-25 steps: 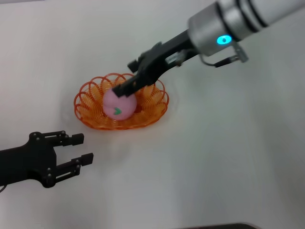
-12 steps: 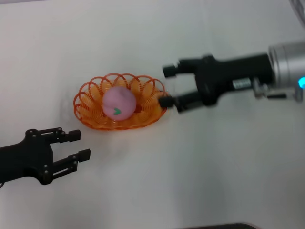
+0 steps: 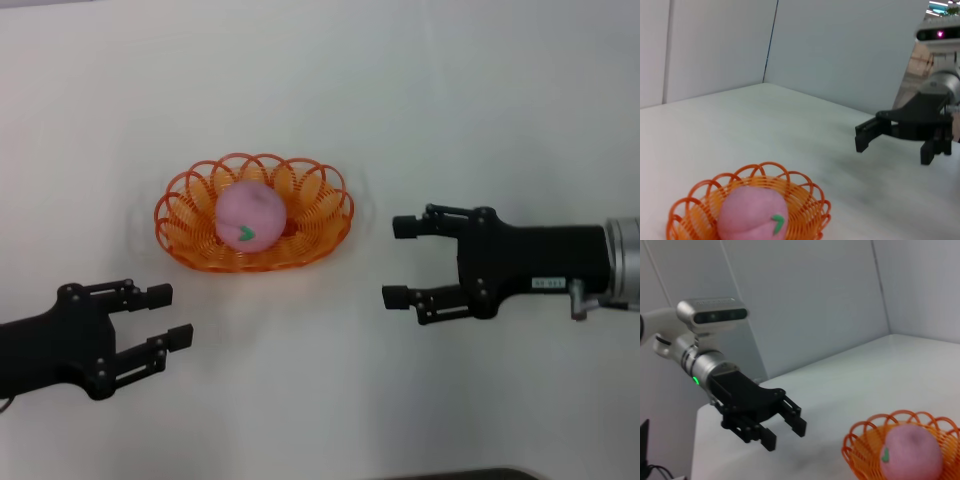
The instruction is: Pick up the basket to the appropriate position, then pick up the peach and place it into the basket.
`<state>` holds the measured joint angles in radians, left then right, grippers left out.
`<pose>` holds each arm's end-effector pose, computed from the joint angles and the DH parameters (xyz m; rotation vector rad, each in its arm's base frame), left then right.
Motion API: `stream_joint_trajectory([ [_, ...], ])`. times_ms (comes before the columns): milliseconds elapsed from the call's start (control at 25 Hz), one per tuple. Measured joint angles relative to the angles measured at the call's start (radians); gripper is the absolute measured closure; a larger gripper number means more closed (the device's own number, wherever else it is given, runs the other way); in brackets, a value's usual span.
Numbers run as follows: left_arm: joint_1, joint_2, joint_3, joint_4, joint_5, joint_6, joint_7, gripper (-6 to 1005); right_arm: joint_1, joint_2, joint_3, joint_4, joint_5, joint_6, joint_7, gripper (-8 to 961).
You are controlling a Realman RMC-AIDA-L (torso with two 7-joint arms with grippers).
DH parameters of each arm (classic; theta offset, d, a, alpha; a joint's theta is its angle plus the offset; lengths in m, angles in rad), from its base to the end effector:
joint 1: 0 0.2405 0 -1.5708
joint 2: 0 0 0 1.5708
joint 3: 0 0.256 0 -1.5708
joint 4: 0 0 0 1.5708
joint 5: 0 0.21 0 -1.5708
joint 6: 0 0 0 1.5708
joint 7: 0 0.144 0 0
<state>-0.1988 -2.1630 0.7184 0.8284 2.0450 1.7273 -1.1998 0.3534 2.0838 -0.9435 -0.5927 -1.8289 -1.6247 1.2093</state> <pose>-0.3125 0.2234 -0.0101 -2.7632 -0.6028 -0.6652 0.2823 0.2623 -0.0334 -2.8490 0.5790 0.7977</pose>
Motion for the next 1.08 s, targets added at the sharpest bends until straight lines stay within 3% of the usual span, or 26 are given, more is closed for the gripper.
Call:
stream_joint_trajectory([
  [320, 0.001, -0.001, 0.002, -0.051, 0.026, -0.009, 0.017, 490, -0.013, 0.001, 0.012, 0.099, -0.001, 0.086, -0.092, 8],
  [1080, -0.008, 0.0, 0.001, -0.126, 0.026, -0.048, 0.099, 490, -0.004, 0.006, 0.011, 0.103, -0.001, 0.115, -0.096, 8],
])
